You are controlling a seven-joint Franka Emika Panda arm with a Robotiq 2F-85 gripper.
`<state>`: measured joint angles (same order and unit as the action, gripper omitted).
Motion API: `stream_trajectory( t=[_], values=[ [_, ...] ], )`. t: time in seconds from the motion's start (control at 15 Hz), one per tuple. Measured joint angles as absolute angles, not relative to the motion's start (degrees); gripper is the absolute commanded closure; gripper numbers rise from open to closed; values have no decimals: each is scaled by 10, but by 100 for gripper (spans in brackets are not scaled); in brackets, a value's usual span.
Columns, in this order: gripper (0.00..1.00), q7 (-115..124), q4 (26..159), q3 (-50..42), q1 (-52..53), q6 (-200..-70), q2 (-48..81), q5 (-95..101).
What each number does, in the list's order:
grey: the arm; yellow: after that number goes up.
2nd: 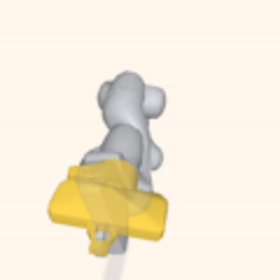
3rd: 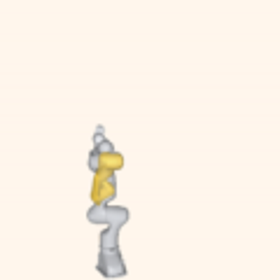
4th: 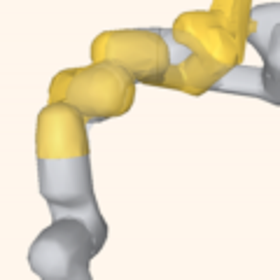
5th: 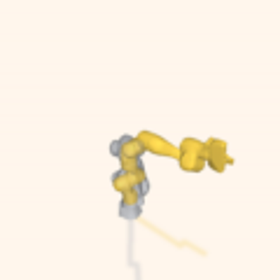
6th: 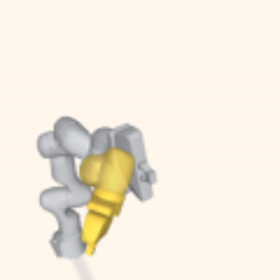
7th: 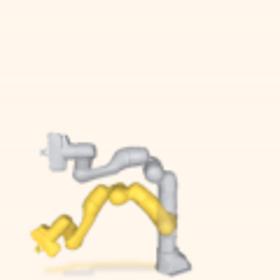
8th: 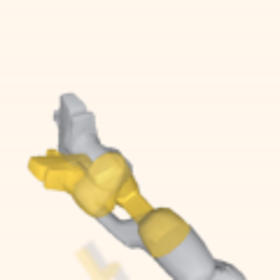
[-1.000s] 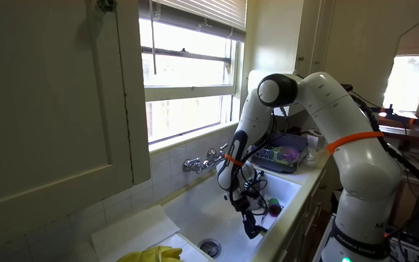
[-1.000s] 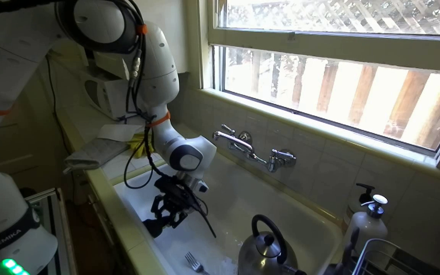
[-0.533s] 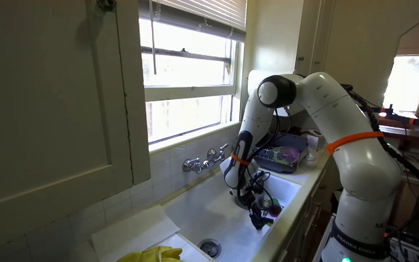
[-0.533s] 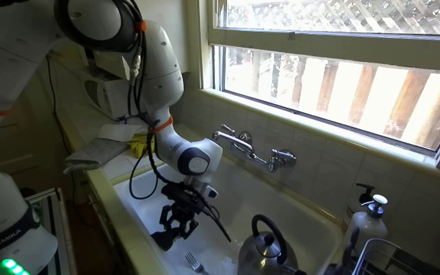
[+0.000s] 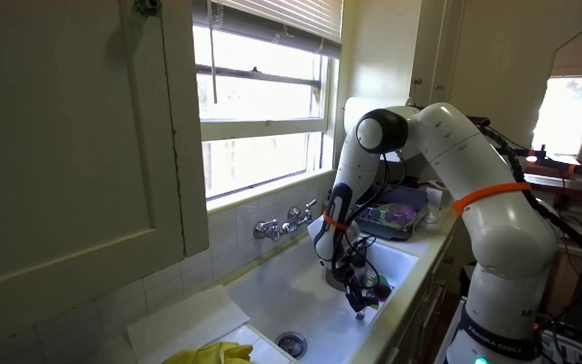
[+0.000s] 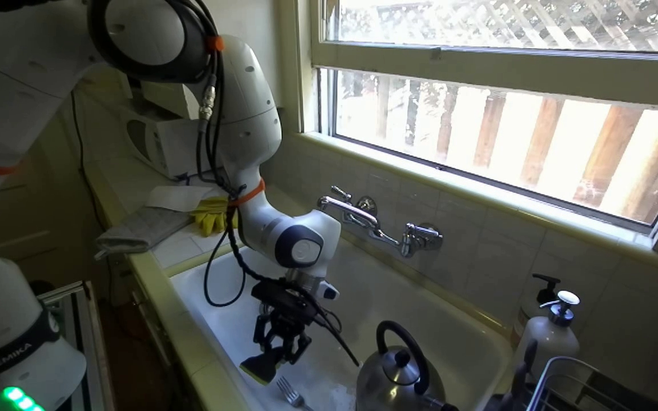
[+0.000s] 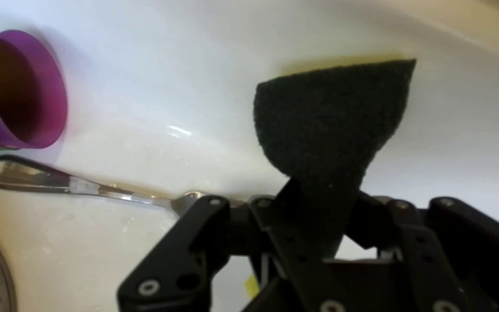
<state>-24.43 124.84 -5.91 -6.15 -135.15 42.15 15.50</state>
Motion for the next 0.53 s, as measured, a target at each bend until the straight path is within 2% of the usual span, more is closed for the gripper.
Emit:
stream_trajectory(
  t=[0.07, 0.2, 0.53],
  values=[
    [60, -237, 1246, -59, -64, -1367, 424, 155],
    [57, -227, 1241, -58, -69, -1395, 429, 154],
    [19, -191, 1248, -57, -71, -1480, 430, 153]
  ],
)
